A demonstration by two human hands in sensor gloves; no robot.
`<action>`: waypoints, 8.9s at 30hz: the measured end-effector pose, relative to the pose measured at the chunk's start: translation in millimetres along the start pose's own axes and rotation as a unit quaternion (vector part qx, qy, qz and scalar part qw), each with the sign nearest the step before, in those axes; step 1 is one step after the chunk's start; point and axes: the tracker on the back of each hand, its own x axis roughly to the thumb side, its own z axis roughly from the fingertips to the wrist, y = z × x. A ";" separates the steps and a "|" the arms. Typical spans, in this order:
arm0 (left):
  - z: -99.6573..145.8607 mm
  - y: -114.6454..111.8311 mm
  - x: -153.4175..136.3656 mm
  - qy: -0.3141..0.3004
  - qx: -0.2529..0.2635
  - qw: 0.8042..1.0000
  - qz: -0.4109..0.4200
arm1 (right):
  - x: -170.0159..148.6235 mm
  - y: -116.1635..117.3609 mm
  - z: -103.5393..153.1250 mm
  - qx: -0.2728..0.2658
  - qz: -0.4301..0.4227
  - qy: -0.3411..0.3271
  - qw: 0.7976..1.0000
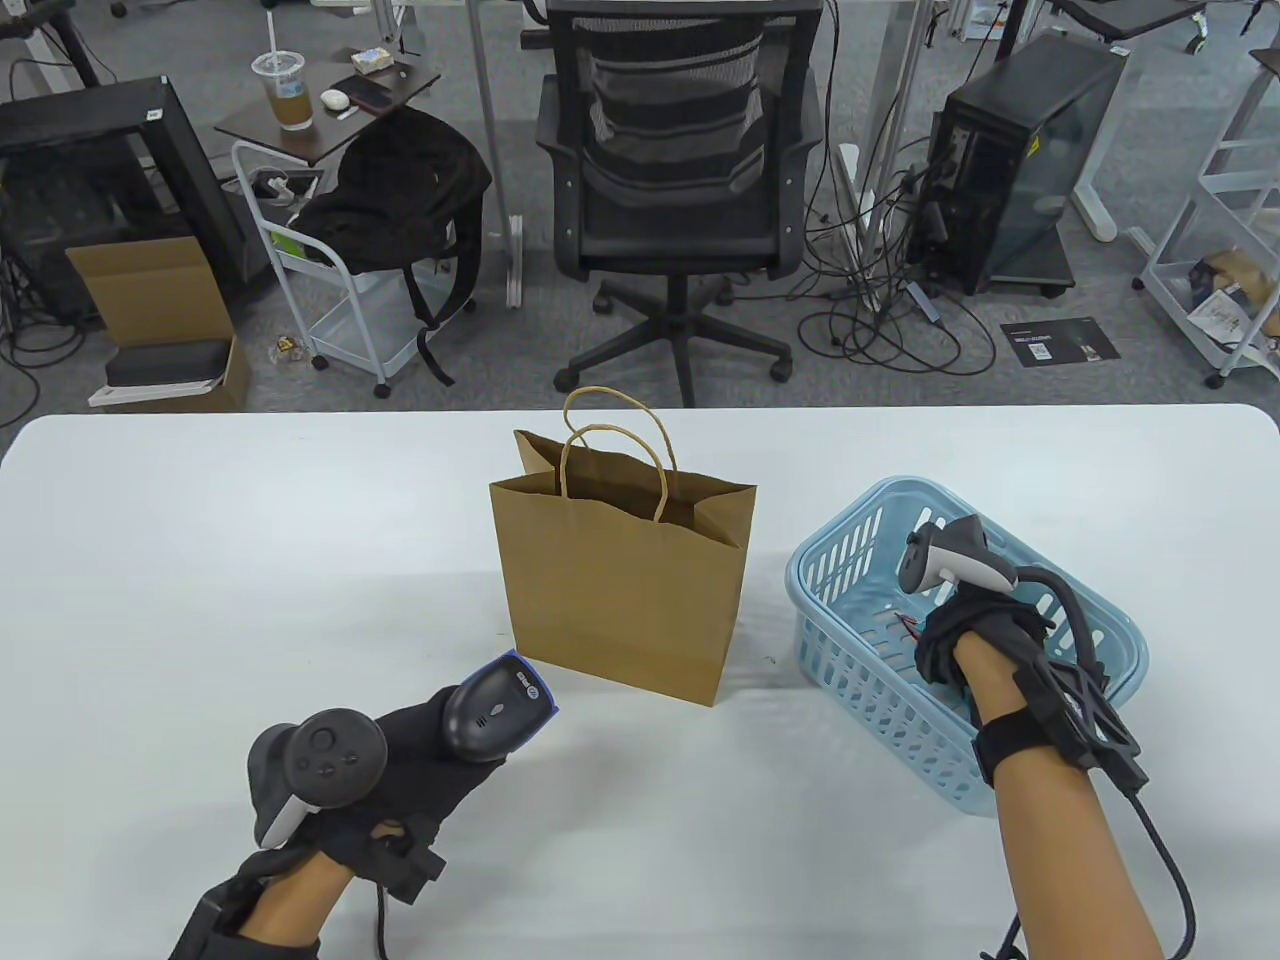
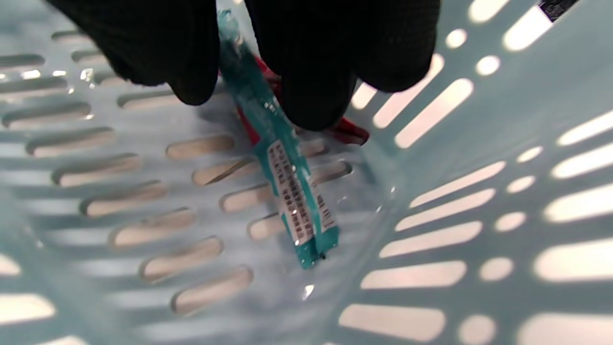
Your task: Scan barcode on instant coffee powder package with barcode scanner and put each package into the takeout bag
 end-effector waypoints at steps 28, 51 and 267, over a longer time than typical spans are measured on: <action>-0.8 0.7 -0.2 0.003 0.000 1.000 0.000 | 15.7 -42.5 78.7 -0.416 -0.003 -0.059 0.908; 0.1 2.6 -1.4 0.004 0.007 1.000 0.006 | -13.0 -49.1 157.6 -0.592 0.029 -0.002 0.805; -2.3 31.7 -43.0 0.079 0.049 0.986 0.141 | 102.7 -100.3 299.7 -0.623 -0.091 -0.198 0.752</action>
